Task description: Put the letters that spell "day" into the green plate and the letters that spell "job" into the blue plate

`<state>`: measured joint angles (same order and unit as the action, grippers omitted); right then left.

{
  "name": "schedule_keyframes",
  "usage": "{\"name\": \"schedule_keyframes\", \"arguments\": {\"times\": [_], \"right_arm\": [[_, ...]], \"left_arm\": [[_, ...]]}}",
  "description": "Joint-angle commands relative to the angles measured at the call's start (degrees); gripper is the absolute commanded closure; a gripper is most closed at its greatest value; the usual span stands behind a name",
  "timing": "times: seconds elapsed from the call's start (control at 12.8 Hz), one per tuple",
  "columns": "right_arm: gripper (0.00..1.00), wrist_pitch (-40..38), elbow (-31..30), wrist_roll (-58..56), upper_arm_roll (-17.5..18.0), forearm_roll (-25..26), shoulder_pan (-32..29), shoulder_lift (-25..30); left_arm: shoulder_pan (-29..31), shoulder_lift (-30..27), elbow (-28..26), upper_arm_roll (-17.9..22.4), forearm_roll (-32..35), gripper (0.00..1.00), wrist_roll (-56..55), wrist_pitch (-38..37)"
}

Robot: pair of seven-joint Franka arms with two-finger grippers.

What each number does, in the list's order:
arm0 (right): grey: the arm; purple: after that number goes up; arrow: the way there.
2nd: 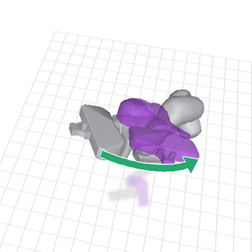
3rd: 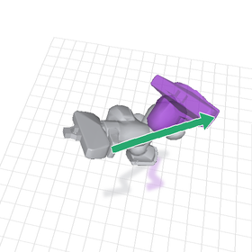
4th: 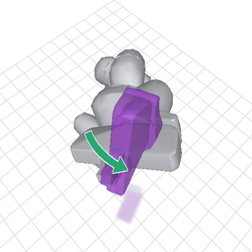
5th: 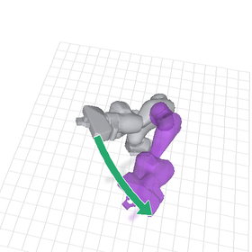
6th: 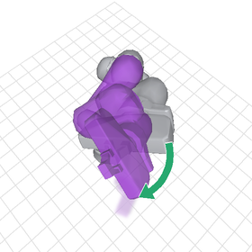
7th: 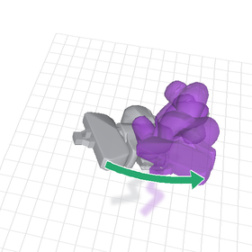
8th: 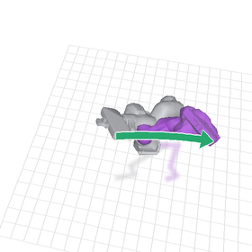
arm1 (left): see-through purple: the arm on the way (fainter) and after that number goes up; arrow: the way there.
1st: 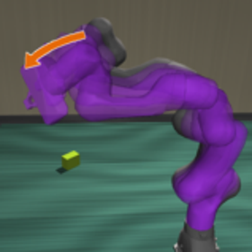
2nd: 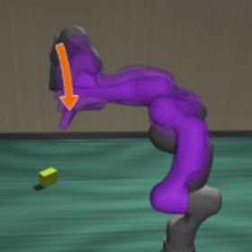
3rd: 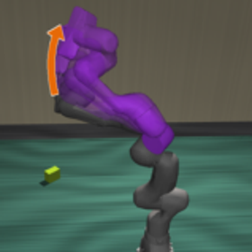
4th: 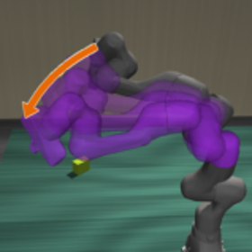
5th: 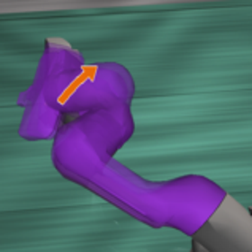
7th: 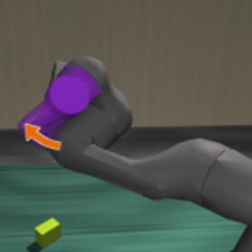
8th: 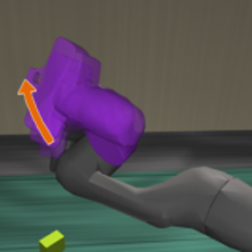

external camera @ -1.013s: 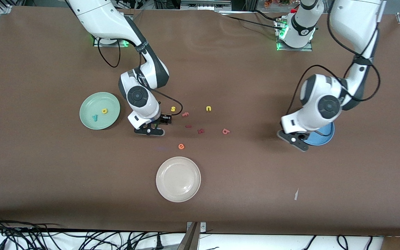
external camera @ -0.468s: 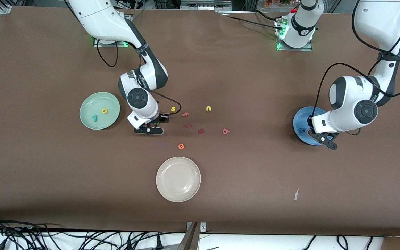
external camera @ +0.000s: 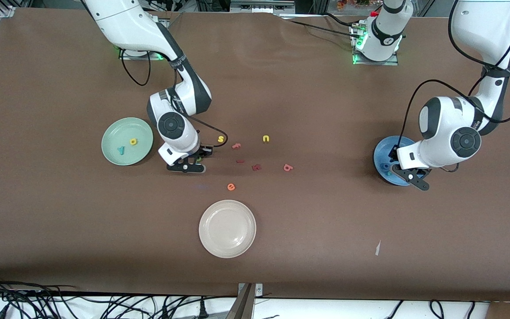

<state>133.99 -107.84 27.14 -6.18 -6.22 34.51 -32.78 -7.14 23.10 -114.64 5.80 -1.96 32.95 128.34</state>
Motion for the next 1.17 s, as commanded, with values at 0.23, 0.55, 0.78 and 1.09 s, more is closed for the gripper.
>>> {"name": "schedule_keyframes", "arguments": {"times": [0.23, 0.55, 0.78, 1.09], "right_arm": [[0.86, -20.1, -2.9, -17.2, -10.5, 0.2, -0.3, 9.8], [0.0, -20.1, -13.1, -20.3, -15.4, 0.6, -0.2, 17.4], [0.0, -20.3, -9.7, -19.5, -14.7, 2.3, 0.0, 17.1], [0.0, -20.3, -3.4, -20.2, -14.7, 2.2, 0.6, 15.8]], "left_arm": [[-10.3, 0.6, 3.2, 0.2, -19.2, 0.2, -2.9, 0.3], [-18.7, 4.5, 8.3, 0.1, -18.7, 0.2, -14.5, 2.6], [-23.7, 7.6, 9.2, 0.2, -18.8, 0.2, -21.0, 8.0], [-28.0, 12.7, 15.5, 0.4, -18.7, 0.21, -28.1, 8.5]]}}
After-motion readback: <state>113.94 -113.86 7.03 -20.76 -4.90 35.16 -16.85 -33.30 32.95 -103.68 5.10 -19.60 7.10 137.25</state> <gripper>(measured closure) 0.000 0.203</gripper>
